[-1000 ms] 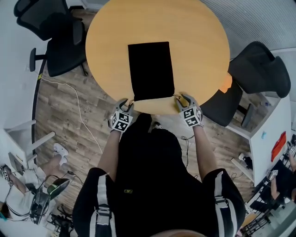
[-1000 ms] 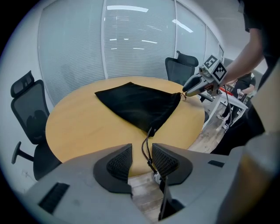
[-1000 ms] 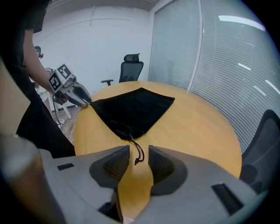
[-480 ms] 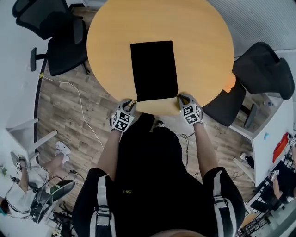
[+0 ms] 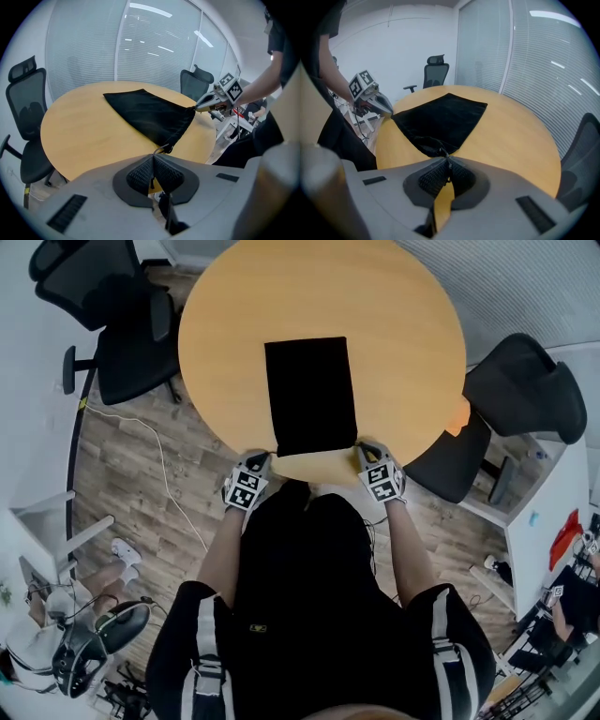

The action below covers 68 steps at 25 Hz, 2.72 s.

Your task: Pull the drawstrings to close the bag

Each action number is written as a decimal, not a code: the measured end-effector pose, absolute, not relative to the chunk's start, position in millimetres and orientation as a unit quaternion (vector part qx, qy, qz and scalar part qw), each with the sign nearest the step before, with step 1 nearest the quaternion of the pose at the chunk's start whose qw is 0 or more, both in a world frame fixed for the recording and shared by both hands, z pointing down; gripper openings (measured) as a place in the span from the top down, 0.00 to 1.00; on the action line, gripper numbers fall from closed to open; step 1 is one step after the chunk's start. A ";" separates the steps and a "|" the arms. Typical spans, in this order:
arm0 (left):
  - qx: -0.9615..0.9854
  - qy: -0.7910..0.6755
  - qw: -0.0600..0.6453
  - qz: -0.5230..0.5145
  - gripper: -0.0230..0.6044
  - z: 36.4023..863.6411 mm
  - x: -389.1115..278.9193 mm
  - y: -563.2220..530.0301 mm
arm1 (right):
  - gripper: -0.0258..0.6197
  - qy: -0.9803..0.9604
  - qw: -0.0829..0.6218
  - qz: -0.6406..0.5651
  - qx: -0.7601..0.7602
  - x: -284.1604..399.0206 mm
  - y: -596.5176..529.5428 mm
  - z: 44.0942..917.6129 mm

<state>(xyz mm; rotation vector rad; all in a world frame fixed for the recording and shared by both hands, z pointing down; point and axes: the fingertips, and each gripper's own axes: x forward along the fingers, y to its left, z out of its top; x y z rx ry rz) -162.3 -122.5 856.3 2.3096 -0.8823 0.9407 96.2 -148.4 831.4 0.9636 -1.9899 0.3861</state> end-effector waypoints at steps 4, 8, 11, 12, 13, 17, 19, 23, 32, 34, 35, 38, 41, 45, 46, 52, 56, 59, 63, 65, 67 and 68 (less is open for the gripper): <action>0.847 -0.328 0.259 0.328 0.94 845.7 -163.9 -122.4 | 0.87 -0.795 0.422 0.163 0.403 91.8 -148.0 816.8; 0.851 -0.342 0.255 0.306 0.94 831.4 -160.3 -133.8 | 0.87 -0.797 0.411 0.154 0.415 95.2 -156.9 802.0; 0.853 -0.359 0.244 0.289 0.94 815.2 -158.1 -143.5 | 0.87 -0.801 0.398 0.146 0.424 100.3 -163.3 787.4; 0.854 -0.365 0.238 0.285 0.94 808.8 -157.9 -146.7 | 0.87 -0.802 0.392 0.143 0.427 101.4 -165.2 782.6; 0.855 -0.371 0.231 0.280 0.94 801.8 -158.0 -150.1 | 0.87 -0.804 0.387 0.141 0.429 102.2 -167.0 777.8; 0.856 -0.401 0.206 0.252 0.94 764.8 -158.6 -167.7 | 0.87 -0.813 0.354 0.147 0.437 102.6 -182.1 754.5; 0.859 -0.412 0.184 0.244 0.94 743.1 -158.6 -177.9 | 0.87 -0.821 0.323 0.157 0.444 101.0 -195.8 735.8; 0.863 -0.433 0.143 0.218 0.94 693.2 -158.2 -200.4 | 0.87 -0.838 0.273 0.151 0.448 98.9 -226.0 685.5; 0.866 -0.478 0.007 0.149 0.94 531.3 -156.0 -244.2 | 0.87 -0.862 0.206 0.032 0.461 100.0 -276.0 541.1; 0.862 -0.487 -0.023 0.136 0.94 496.7 -154.3 -247.4 | 0.87 -0.862 0.193 0.006 0.470 103.4 -280.2 512.1; 0.860 -0.492 -0.038 0.131 0.94 481.3 -153.5 -247.5 | 0.87 -0.861 0.186 -0.005 0.473 105.1 -280.5 499.4; 0.854 -0.501 -0.071 0.116 0.94 444.6 -151.4 -244.2 | 0.87 -0.861 0.167 -0.029 0.480 111.3 -276.8 467.8; 0.849 -0.509 -0.090 0.108 0.94 420.8 -148.9 -239.4 | 0.87 -0.858 0.156 -0.050 0.487 121.0 -270.8 442.4; 0.840 -0.522 -0.102 0.110 0.94 409.6 -146.9 -228.2 | 0.87 -0.854 0.158 -0.070 0.490 132.2 -260.9 428.9; 0.838 -0.525 -0.104 0.109 0.94 409.4 -146.4 -225.4 | 0.87 -0.853 0.163 -0.075 0.490 134.5 -258.0 428.1; 0.824 -0.545 -0.103 0.112 0.94 410.0 -147.4 -211.6 | 0.87 -0.847 0.193 -0.097 0.486 147.9 -244.7 427.6; 0.817 -0.558 -0.097 0.111 0.94 411.4 -151.0 -204.5 | 0.87 -0.846 0.199 -0.095 0.485 158.9 -237.3 428.4; 0.811 -0.566 -0.093 0.115 0.94 416.1 -150.7 -196.9 | 0.87 -0.848 0.206 -0.092 0.480 167.9 -230.6 432.7; 0.806 -0.572 -0.090 0.122 0.94 421.2 -150.6 -187.5 | 0.87 -0.847 0.214 -0.087 0.479 180.8 -223.1 438.3; 0.804 -0.573 -0.089 0.128 0.94 426.4 -152.0 -184.6 | 0.87 -0.848 0.216 -0.084 0.478 185.5 -220.6 440.8; 0.801 -0.578 -0.088 0.130 0.94 429.5 -152.6 -182.9 | 0.87 -0.849 0.218 -0.079 0.475 190.7 -219.2 444.6; 0.800 -0.579 -0.088 0.130 0.93 429.7 -151.8 -181.7 | 0.87 -0.849 0.219 -0.078 0.475 193.0 -218.4 446.6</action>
